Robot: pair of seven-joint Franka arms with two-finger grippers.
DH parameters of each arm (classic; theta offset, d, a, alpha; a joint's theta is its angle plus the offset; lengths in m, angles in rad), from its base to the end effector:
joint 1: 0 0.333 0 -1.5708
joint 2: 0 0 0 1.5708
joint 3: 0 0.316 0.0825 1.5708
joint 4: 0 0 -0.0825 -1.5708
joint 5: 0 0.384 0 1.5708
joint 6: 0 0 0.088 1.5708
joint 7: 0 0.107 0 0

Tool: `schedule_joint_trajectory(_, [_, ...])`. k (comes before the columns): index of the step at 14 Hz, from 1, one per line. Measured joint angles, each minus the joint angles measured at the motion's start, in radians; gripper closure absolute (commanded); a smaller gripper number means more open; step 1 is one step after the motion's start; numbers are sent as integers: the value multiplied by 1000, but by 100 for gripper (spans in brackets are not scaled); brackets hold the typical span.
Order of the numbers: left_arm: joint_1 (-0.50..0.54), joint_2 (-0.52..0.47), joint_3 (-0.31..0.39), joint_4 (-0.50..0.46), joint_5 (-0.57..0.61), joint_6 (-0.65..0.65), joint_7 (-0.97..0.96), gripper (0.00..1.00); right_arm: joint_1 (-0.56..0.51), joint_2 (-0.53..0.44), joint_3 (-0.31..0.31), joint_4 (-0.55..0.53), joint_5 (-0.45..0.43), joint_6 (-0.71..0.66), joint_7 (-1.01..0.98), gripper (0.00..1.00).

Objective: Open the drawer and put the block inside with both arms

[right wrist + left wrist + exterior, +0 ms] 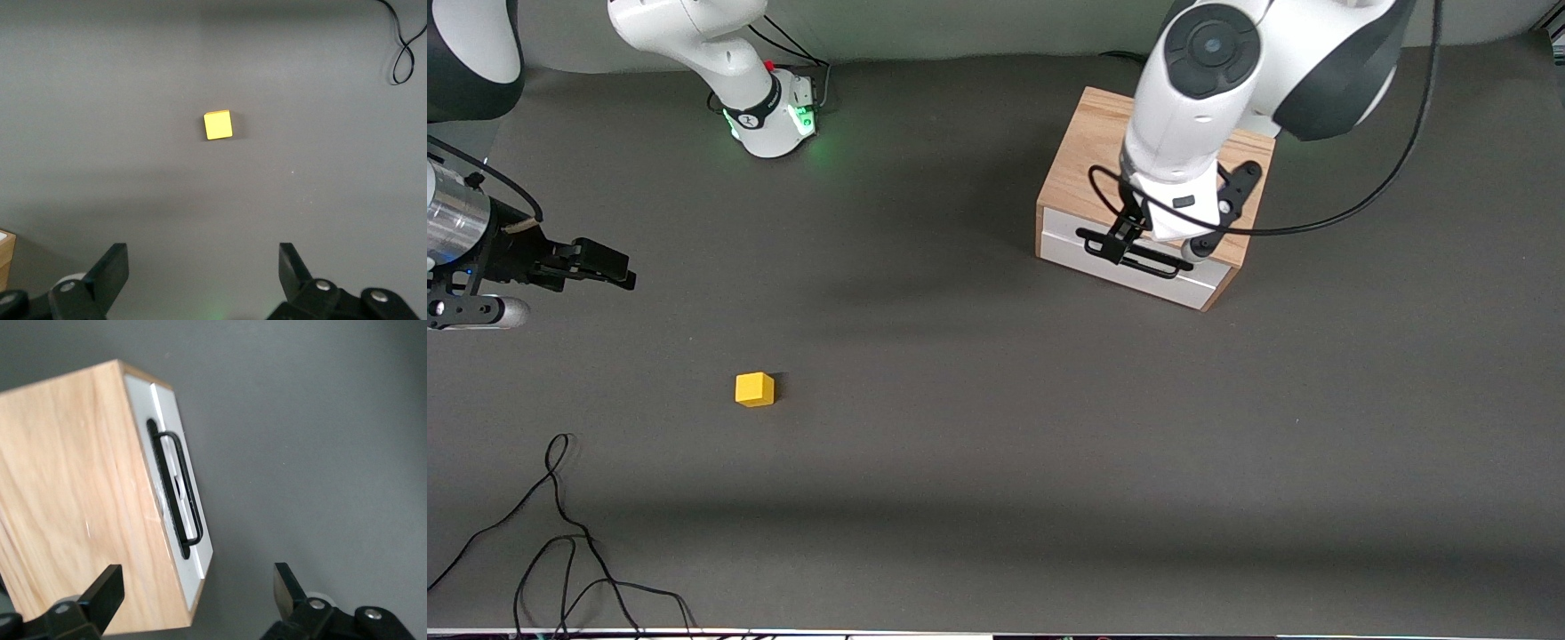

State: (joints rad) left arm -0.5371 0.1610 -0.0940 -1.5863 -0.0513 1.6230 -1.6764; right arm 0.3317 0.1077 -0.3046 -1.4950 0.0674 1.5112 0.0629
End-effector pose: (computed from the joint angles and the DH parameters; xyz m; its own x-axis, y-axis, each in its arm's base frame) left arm 0.4823 -0.3544 0.5290 0.4927 0.8686 -0.0521 0.8591 -0.4951 -0.1296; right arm 0.5783 0.0327 0.5966 0.9955 -0.0330 -0.0885 -0.0357 -0.9989 -0.0296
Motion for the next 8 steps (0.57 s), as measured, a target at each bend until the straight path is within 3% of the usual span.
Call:
schedule_joint_trajectory(5, [-5, 54, 13, -5, 8, 7, -69, 0, -1, 1, -4, -1, 0, 0, 0, 0])
schedule_joint_trajectory(8, [-4, 89, 17, -63, 19, 81, -49, 0, -1, 1, -4, -5, 0, 3, 0, 0])
